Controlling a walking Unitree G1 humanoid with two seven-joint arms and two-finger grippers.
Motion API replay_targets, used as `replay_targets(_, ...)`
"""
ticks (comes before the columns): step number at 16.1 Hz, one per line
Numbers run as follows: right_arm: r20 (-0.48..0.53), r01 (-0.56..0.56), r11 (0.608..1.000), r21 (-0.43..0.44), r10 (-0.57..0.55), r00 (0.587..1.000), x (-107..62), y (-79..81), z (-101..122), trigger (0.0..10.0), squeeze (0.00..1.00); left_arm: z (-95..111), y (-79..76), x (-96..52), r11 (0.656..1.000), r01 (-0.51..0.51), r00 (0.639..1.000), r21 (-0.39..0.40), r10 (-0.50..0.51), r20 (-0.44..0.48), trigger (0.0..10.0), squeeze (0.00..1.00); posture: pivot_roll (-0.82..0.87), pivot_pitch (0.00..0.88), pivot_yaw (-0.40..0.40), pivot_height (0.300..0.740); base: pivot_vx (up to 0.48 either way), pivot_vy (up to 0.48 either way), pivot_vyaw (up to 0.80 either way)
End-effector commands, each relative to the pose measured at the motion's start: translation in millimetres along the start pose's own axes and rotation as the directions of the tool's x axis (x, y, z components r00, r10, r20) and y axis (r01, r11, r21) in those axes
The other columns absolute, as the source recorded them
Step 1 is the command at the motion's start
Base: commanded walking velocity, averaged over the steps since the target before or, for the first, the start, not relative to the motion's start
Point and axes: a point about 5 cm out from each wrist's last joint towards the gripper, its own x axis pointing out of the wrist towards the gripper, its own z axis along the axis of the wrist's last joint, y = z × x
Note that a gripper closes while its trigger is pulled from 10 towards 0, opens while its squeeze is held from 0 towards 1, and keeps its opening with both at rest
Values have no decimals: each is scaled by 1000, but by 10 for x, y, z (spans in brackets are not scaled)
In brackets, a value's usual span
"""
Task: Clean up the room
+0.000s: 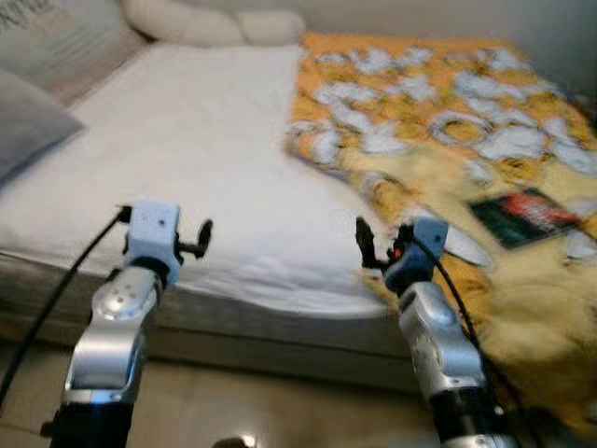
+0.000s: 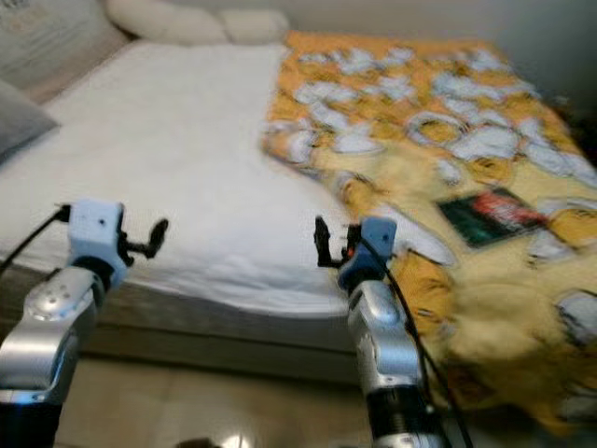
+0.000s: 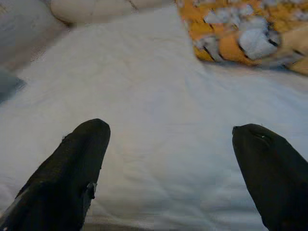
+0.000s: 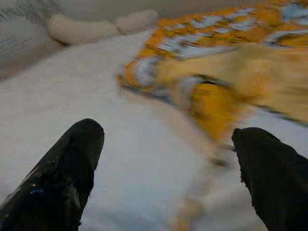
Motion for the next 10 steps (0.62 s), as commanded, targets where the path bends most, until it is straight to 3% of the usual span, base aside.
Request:
replay_targets(1, 7, -11, 1000, 2, 11, 1000, -10, -7, 31, 10000, 1000, 4, -8, -2, 1000, 0, 1000, 2, 0, 8, 10000, 1000, -14, 0, 13, 740, 0, -379, 0)
replay_targets(10, -1, 7, 1000, 22, -7, 1000, -20, -24, 32, 10000, 1000, 4, -34, 1, 1000, 9, 1000, 27, -10, 22, 10000, 1000, -19, 0, 13, 740, 0, -377, 800)
